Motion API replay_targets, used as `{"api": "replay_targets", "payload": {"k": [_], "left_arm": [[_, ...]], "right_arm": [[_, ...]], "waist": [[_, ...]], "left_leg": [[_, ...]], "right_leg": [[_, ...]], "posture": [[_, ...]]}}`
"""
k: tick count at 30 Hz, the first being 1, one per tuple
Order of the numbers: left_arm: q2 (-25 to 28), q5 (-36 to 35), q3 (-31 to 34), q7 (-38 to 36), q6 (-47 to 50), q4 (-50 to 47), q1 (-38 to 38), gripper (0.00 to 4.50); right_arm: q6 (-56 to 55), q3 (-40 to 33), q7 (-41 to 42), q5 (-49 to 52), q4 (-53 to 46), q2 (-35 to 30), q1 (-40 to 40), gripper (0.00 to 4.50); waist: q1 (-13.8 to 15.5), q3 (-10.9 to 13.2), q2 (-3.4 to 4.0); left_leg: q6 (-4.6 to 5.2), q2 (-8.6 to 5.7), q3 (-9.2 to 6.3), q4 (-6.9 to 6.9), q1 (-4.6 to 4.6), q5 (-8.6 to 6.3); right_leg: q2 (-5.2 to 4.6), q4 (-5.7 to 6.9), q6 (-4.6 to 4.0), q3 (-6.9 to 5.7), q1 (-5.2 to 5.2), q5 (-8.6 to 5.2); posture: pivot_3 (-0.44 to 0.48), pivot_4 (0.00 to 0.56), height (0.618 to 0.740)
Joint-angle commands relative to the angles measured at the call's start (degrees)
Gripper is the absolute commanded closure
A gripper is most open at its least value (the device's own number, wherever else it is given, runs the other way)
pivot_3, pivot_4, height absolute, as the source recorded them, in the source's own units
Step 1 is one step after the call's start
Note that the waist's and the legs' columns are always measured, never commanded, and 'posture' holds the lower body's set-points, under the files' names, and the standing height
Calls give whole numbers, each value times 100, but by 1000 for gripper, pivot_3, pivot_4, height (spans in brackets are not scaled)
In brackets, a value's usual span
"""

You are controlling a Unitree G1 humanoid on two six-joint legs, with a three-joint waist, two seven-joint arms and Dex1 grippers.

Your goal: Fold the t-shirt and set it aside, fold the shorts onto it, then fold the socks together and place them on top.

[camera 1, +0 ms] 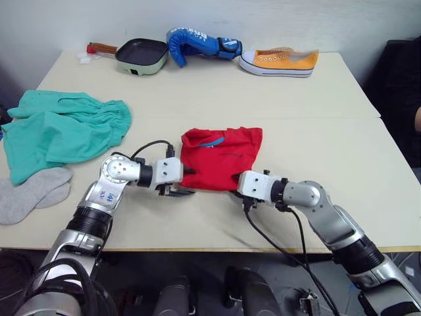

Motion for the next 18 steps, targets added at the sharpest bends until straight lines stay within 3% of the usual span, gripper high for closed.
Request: {"api": "replay_targets", "payload": {"k": [1,2,5,6,8,12,18], "left_arm": [[-30,-60,22,-148,-118,142,-120,2968],[-44,-152,40,-255,-28,130,-113,3311],[143,-790,136,-944,734,-605,203,4372],[333,-1080,181,-1218,1101,-1075,435,4475],[710,-1509,269,-1563,1673,-1906,878,4475],[1033,-1722,387,-1448,2145,-2835,1456,4475],[806,-1247,269,-616,1935,-3051,2215,4475]], "right_arm": [[-172,-197,29,-51,-77,-51,37,4028],[-196,-246,62,-13,-153,-63,69,4425],[-359,-409,305,194,-616,-259,321,4500],[-450,-481,434,293,-879,-390,503,4500],[-571,-638,640,473,-1382,-626,906,4500],[-650,-888,717,601,-2090,-934,1622,4500],[-369,-1173,514,616,-2556,-982,2533,4500]], "waist": [[-3,0,0],[-3,0,0],[-3,0,0],[-5,0,0],[-32,0,1],[-2,1,1],[82,2,3]], "left_leg": [[0,0,0,0,0,0],[0,0,-1,0,-1,0],[0,0,-3,1,-1,0],[0,0,-3,1,-1,0],[3,2,-5,-8,0,-4],[1,8,-12,-2,3,-7],[10,6,-27,2,51,-22]], "right_leg": [[0,2,0,-1,0,0],[0,7,0,-2,0,0],[0,26,0,-2,0,0],[0,26,0,-2,0,0],[1,19,-1,-2,-1,-1],[4,-9,-3,-4,7,-3],[-2,-20,-2,-4,66,-3]], "posture": [[0,150,740],[0,150,740],[0,150,740],[0,150,740],[0,150,740],[0,150,740],[0,150,740]]}}
